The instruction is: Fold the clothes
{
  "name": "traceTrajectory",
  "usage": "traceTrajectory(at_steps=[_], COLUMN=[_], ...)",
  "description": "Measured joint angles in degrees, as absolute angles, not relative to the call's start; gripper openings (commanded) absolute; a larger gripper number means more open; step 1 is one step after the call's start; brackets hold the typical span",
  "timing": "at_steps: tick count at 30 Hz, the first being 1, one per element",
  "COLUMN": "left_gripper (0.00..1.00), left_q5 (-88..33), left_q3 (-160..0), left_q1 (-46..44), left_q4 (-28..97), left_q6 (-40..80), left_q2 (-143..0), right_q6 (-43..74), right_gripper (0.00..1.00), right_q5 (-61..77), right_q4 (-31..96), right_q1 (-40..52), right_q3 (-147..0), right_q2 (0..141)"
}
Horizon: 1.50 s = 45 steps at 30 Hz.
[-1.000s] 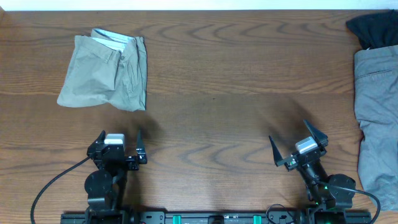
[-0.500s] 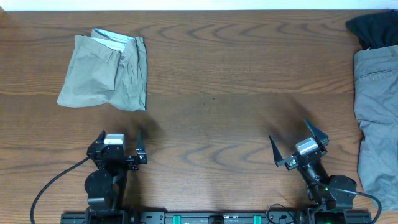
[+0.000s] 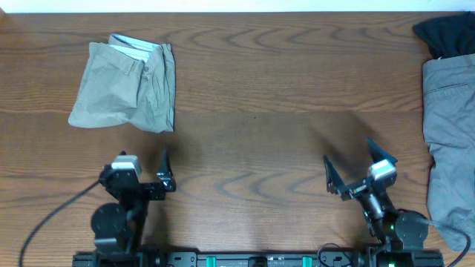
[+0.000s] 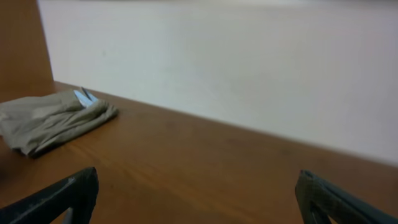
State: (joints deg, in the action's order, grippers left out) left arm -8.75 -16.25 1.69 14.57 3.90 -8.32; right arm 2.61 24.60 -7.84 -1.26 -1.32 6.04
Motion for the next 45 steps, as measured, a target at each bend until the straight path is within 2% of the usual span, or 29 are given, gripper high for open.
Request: traceTrajectory(at_steps=[6, 13, 18, 21, 26, 29, 34, 40, 45], left_gripper=[0.98, 0.98, 0.98, 0.98, 0.98, 0.98, 0.98, 0.98, 0.98], left_q5=[-9.1, -17.4, -26.0, -29.1, -31.2, -30.6, -23.0, -15.7, -13.2], left_q3=[-31.2, -54.2, -66.6, -68.4, -68.5, -68.5, -68.5, -68.5, -68.5], left_q1=[1.7, 1.7, 1.7, 1.7, 1.6, 0.3, -7.7, -17.0, -18.3], left_q4=[18.8, 35.9, 46.0, 46.4, 46.8, 46.6, 46.1, 44.8, 44.8], left_q6=[4.4, 4.5, 4.5, 4.6, 4.4, 4.0, 3.5, 3.0, 3.0], left_q2=[-27.7, -52.3, -62.9, -65.3, -67.4, -68.6, -70.4, -72.5, -73.1], right_q6=[5.1, 2.9, 2.1, 2.3, 3.4, 6.3, 9.6, 11.0, 11.5], right_gripper=[0.99, 0.99, 0.99, 0.99, 0.99, 0.99, 0.99, 0.99, 0.92], right_q5=[23.8, 25.4, 29.1, 31.8, 32.8, 29.0, 18.5, 11.2, 8.9], right_q4=[-5.0, 9.8, 21.5, 26.4, 29.5, 32.0, 40.0, 46.1, 45.5], right_q1=[-1.3, -1.3, -1.3, -1.3, -1.3, -1.3, -2.1, -8.4, -15.7], right_q3=[-12.4, -38.3, -57.9, -64.5, -65.9, -67.0, -77.2, -94.5, -102.6], right_q2=[22.3, 50.7, 68.9, 74.4, 79.0, 82.2, 91.2, 103.0, 110.1])
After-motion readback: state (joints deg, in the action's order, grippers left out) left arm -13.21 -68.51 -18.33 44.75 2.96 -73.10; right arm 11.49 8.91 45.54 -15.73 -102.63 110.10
